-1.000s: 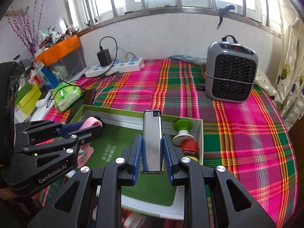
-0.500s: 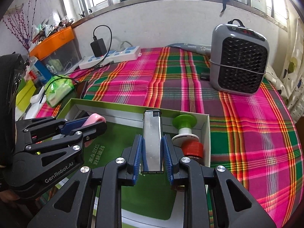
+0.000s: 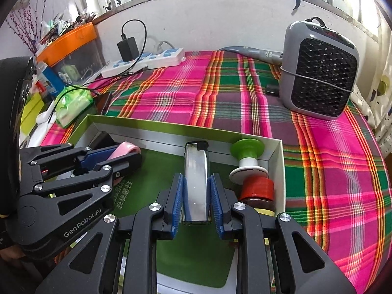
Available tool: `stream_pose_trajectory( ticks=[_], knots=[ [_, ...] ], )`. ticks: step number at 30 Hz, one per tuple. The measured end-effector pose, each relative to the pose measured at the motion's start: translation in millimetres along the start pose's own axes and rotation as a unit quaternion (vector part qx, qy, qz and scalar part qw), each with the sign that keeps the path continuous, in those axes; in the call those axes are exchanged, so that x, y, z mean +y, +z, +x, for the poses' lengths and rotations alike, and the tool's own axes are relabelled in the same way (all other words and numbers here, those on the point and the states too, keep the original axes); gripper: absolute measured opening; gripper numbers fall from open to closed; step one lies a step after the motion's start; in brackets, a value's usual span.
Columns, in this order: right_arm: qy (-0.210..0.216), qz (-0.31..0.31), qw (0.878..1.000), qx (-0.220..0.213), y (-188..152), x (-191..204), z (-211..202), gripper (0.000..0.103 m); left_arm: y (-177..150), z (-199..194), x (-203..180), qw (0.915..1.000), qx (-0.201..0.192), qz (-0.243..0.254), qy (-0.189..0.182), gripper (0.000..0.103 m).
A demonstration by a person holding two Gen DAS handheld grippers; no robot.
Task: Organize rigid objects
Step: 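Lower the lighter with the right tool while the left tool lowers the pink clip, opening both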
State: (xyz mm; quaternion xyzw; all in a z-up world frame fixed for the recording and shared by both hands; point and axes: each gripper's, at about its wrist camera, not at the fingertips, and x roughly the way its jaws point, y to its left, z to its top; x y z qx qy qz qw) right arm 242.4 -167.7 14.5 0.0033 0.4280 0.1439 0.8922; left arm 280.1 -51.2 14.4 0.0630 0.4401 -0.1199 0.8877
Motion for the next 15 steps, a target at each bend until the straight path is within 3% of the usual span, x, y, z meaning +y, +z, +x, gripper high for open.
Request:
stream_pose_trajectory(
  ticks=[15],
  knots=[
    [0.0,-0.003,1.0,0.009,1.2,0.3,5.9,0.024,-0.2,0.4,-1.6,1.0,0.0,0.004,0.007,0.017]
  ],
)
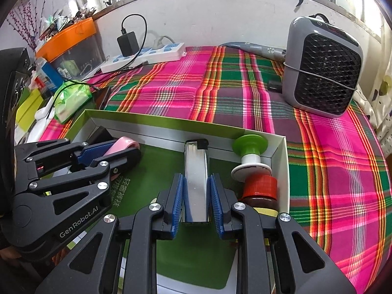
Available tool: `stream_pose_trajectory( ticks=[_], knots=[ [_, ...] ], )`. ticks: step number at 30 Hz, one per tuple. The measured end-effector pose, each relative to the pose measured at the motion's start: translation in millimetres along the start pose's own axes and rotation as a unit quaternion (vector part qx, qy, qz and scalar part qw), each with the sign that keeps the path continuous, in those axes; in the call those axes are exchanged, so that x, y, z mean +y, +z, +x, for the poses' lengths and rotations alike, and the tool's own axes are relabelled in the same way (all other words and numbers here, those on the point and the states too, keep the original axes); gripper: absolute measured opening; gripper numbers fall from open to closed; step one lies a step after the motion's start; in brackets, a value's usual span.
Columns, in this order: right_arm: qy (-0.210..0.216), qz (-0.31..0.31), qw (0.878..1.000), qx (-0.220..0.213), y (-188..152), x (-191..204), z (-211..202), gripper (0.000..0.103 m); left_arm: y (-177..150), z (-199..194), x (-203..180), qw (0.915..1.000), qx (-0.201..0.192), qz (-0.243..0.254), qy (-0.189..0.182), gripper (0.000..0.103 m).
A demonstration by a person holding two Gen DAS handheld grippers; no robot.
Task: Organize rigid objects
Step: 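Lower the lighter with the right tool while the left tool lowers the pink clip, opening both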
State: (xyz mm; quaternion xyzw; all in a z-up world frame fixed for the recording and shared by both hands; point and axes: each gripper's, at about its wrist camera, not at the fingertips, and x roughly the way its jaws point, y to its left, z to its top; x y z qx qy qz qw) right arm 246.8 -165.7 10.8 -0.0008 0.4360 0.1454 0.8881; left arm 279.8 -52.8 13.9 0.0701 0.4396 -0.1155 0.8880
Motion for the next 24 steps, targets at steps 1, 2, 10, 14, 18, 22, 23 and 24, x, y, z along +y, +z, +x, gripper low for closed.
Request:
stream_pose_trajectory(
  ticks=[1,2,10,14,18,22,23,24],
  knots=[
    [-0.001,-0.001,1.0,0.0,0.0,0.2,0.2,0.024,0.1,0.0,0.1,1.0,0.0,0.0,0.0,0.017],
    [-0.001,-0.001,1.0,0.001,-0.1,0.5,0.3,0.024,0.0,0.0,-0.1,1.0,0.0,0.0,0.001,0.017],
    [-0.003,-0.004,1.0,0.003,-0.1,2.4,1.7,0.024,0.2,0.1,-1.1,1.0,0.001,0.002,-0.001,0.021],
    [-0.003,-0.005,1.0,0.003,-0.3,2.6,1.9,0.024,-0.4,-0.1,-1.6,1.0,0.001,0.004,-0.001,0.021],
    [-0.005,-0.003,1.0,0.001,-0.4,2.7,1.6,0.024,-0.4,-0.1,-2.0,1.0,0.001,0.004,-0.003,0.025],
    [-0.006,-0.001,1.0,-0.001,-0.5,1.9,0.8,0.024,-0.6,-0.1,-1.7,1.0,0.001,0.004,-0.003,0.027],
    [-0.005,-0.001,1.0,-0.002,-0.3,1.7,0.3,0.024,-0.6,-0.2,-1.8,1.0,0.001,0.003,-0.002,0.028],
    [-0.005,0.0,1.0,-0.003,-0.2,1.7,-0.1,0.024,-0.7,-0.2,-1.5,1.0,0.002,0.002,-0.001,0.03]
  ],
)
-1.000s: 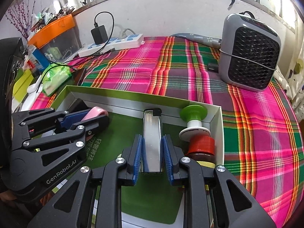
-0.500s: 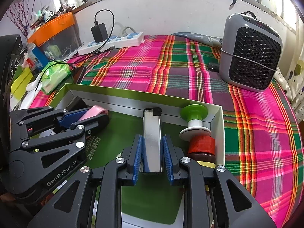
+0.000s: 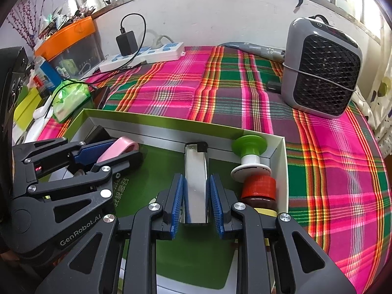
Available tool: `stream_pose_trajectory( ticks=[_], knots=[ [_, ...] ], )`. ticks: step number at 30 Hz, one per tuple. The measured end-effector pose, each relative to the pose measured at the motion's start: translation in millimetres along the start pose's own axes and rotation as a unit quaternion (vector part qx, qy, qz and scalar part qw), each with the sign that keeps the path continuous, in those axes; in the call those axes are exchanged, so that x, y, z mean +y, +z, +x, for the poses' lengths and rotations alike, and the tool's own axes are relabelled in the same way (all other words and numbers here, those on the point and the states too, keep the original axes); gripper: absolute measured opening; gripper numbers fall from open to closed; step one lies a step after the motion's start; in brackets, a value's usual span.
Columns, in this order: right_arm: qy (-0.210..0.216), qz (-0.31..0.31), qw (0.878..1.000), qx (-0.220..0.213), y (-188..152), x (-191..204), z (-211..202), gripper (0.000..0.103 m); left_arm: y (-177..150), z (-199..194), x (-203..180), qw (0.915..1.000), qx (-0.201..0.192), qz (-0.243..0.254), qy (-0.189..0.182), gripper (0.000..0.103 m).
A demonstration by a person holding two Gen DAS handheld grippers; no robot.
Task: Organize rigid objects
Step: 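Lower the lighter with the right tool while the left tool lowers the pink clip, opening both, then lift both open tools out of the green box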
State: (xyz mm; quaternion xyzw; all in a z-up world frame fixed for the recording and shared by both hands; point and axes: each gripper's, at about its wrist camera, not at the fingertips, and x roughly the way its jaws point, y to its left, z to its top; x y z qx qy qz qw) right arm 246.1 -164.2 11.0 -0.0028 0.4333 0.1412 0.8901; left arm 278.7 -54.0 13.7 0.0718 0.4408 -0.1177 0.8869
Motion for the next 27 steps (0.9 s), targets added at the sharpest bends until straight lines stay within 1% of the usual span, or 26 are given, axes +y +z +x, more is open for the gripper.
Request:
stream_pose_trajectory(
  ticks=[5,11,15,18,21,25,27],
  knots=[
    [-0.002,0.002,1.0,-0.005,-0.3,-0.5,-2.4,0.024,-2.1,-2.5,1.1,1.0,0.002,-0.004,0.004,0.031],
    [-0.006,0.004,1.0,-0.015,-1.9,-0.3,-9.9,0.024,-4.9,-14.4,2.0,0.9999,-0.009,-0.01,-0.001,0.031],
    [-0.009,0.001,1.0,-0.021,-3.5,1.4,-15.9,0.036,-7.5,-22.6,3.8,0.9997,-0.014,-0.018,-0.004,0.031],
    [-0.01,0.001,1.0,-0.027,-5.0,3.1,-20.9,0.036,-10.2,-35.0,2.3,0.9994,-0.03,-0.014,0.007,0.031],
    [-0.01,0.002,0.999,-0.03,-7.1,4.4,-26.1,0.037,-12.3,-45.8,2.9,0.9991,-0.037,-0.021,-0.005,0.031],
    [-0.009,0.004,0.999,-0.036,-9.7,7.7,-33.5,0.037,-17.8,-57.8,3.1,0.9987,-0.044,-0.027,-0.005,0.031],
    [-0.009,0.005,0.999,-0.04,-12.0,9.1,-39.4,0.037,-21.3,-64.0,2.2,0.9985,-0.05,-0.025,0.004,0.031]
  ],
)
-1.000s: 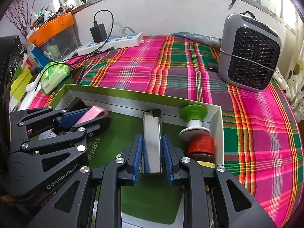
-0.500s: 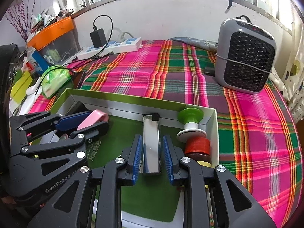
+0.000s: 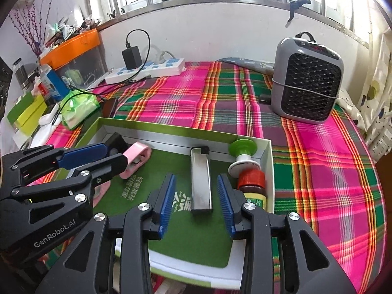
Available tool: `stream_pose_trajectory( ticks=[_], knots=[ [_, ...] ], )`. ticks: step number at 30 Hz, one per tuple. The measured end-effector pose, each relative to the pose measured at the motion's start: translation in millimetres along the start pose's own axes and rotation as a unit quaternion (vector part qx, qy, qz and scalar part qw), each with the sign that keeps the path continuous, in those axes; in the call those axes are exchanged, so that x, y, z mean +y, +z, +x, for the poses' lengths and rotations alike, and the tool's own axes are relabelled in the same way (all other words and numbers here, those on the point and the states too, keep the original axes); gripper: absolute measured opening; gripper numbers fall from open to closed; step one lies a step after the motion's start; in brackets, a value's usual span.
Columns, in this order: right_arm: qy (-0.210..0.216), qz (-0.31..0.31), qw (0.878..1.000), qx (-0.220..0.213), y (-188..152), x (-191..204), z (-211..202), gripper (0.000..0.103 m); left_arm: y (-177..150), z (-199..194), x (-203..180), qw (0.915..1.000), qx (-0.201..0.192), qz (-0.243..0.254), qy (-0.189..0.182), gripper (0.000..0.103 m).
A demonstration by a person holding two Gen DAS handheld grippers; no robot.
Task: Organize rigid objects
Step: 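Lift both open tools out of the green box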
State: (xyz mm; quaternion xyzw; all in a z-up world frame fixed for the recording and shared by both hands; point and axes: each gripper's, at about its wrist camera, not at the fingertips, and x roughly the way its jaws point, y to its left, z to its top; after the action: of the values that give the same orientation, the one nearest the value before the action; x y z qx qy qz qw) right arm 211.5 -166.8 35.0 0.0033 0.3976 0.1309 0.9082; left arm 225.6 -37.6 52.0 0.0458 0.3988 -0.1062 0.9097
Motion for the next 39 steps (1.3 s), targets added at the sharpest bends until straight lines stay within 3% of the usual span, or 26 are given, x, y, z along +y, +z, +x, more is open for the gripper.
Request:
stream_pose_trajectory(
  ticks=[22,26,39],
  knots=[
    [-0.013,0.003,0.999,-0.048,-34.4,16.0,-63.2,0.038,-44.9,-59.5,-2.5,0.9994,-0.027,-0.019,-0.004,0.031],
    [-0.016,0.009,0.999,-0.051,-45.6,15.2,-72.0,0.048,-54.3,-69.0,-5.6,0.9993,-0.034,-0.011,0.01,0.031],
    [-0.039,0.0,0.997,-0.06,-74.0,21.8,-90.5,0.048,-83.5,-91.7,-12.1,0.9991,-0.039,-0.014,-0.006,0.031]
  ],
)
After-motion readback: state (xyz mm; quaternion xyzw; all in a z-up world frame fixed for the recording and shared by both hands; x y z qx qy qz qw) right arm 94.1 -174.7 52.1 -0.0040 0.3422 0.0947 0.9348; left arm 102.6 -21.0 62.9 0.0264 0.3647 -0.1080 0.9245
